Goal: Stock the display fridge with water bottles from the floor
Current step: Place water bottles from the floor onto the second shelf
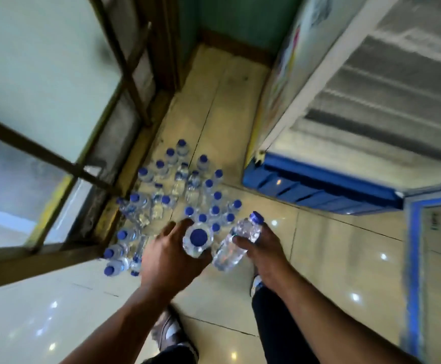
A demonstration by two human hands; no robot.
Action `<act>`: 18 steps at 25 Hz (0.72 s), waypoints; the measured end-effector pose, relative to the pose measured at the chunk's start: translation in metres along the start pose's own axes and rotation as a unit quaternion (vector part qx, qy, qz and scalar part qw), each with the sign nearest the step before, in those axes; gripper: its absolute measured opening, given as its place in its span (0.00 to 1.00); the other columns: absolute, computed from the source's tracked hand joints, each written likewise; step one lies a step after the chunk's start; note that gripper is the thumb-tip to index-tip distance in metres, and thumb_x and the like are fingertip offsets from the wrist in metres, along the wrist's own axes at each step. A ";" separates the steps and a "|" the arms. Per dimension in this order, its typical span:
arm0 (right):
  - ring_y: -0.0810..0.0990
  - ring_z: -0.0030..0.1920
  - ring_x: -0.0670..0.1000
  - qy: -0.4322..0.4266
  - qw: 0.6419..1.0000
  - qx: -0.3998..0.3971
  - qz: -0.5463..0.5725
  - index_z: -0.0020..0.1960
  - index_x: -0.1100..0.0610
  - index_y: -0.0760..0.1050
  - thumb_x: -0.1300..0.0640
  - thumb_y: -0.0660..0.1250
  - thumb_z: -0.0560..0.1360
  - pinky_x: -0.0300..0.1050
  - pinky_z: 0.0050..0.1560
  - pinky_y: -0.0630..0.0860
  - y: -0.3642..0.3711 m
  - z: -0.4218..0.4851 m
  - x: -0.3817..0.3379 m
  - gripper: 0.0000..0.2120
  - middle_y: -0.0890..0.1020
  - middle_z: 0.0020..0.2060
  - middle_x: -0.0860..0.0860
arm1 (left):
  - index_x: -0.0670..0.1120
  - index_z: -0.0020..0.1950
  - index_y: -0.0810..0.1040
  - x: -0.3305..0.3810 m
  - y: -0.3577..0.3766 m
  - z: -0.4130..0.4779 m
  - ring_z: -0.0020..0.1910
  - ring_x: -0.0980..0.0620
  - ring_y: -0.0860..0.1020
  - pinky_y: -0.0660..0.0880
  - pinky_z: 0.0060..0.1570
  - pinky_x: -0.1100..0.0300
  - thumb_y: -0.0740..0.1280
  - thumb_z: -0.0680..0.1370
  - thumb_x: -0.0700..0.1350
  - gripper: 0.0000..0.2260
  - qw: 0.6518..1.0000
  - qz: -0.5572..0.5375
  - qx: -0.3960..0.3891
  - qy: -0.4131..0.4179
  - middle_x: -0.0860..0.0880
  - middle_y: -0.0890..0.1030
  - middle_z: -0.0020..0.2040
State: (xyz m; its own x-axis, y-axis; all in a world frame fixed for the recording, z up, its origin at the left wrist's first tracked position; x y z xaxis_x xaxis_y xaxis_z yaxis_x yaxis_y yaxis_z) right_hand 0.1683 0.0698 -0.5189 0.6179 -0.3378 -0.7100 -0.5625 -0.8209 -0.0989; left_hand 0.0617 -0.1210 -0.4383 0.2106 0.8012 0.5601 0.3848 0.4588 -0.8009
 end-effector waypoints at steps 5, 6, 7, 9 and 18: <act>0.83 0.56 0.54 -0.150 0.988 -0.012 0.015 0.60 0.56 0.78 0.63 0.78 0.69 0.47 0.58 0.79 -0.093 -0.123 -0.216 0.21 0.86 0.53 0.52 | 0.49 0.53 0.81 0.187 -0.145 0.011 0.43 0.55 0.80 0.73 0.44 0.71 0.81 0.60 0.50 0.24 0.978 -0.127 0.048 0.157 0.54 0.80 0.49; 0.83 0.56 0.55 -0.173 0.984 -0.019 0.042 0.60 0.58 0.78 0.66 0.76 0.70 0.50 0.59 0.78 -0.107 -0.145 -0.246 0.20 0.85 0.53 0.54 | 0.51 0.52 0.80 0.218 -0.166 0.011 0.44 0.57 0.80 0.73 0.46 0.72 0.81 0.60 0.48 0.22 0.971 -0.151 0.053 0.180 0.57 0.80 0.48; 0.83 0.57 0.56 -0.196 0.977 -0.028 0.081 0.61 0.60 0.77 0.68 0.75 0.70 0.53 0.60 0.77 -0.121 -0.164 -0.273 0.21 0.85 0.54 0.56 | 0.55 0.51 0.79 0.249 -0.185 0.009 0.44 0.60 0.81 0.74 0.46 0.71 0.81 0.61 0.47 0.22 0.963 -0.177 0.051 0.196 0.59 0.81 0.46; 0.82 0.57 0.60 -0.240 0.951 -0.053 0.187 0.63 0.64 0.76 0.68 0.73 0.68 0.58 0.61 0.75 -0.159 -0.201 -0.324 0.23 0.83 0.56 0.60 | 0.62 0.51 0.76 0.316 -0.220 0.005 0.44 0.65 0.81 0.75 0.46 0.72 0.81 0.63 0.45 0.22 0.947 -0.231 0.040 0.220 0.66 0.82 0.45; 0.83 0.48 0.62 -0.350 0.843 -0.074 0.401 0.52 0.67 0.80 0.59 0.84 0.53 0.56 0.52 0.80 -0.309 -0.276 -0.455 0.30 0.83 0.46 0.64 | 0.57 0.55 0.79 0.536 -0.263 0.013 0.45 0.60 0.83 0.79 0.44 0.64 0.75 0.70 0.48 0.15 0.876 -0.383 -0.033 0.290 0.59 0.85 0.46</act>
State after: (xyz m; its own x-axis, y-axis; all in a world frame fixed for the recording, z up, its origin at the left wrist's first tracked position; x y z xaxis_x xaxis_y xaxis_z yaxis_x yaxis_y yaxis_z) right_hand 0.2130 0.3501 0.0271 -0.4333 -0.4994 -0.7503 -0.5391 -0.5235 0.6598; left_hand 0.0616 0.1931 0.0701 0.2815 -0.0710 0.9569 0.6596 0.7386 -0.1392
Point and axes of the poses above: each hand's wrist, its own z-axis towards the middle knuckle, its own y-axis out of the palm, x = y × z, the point moved 5 cm from there along z, towards the middle knuckle
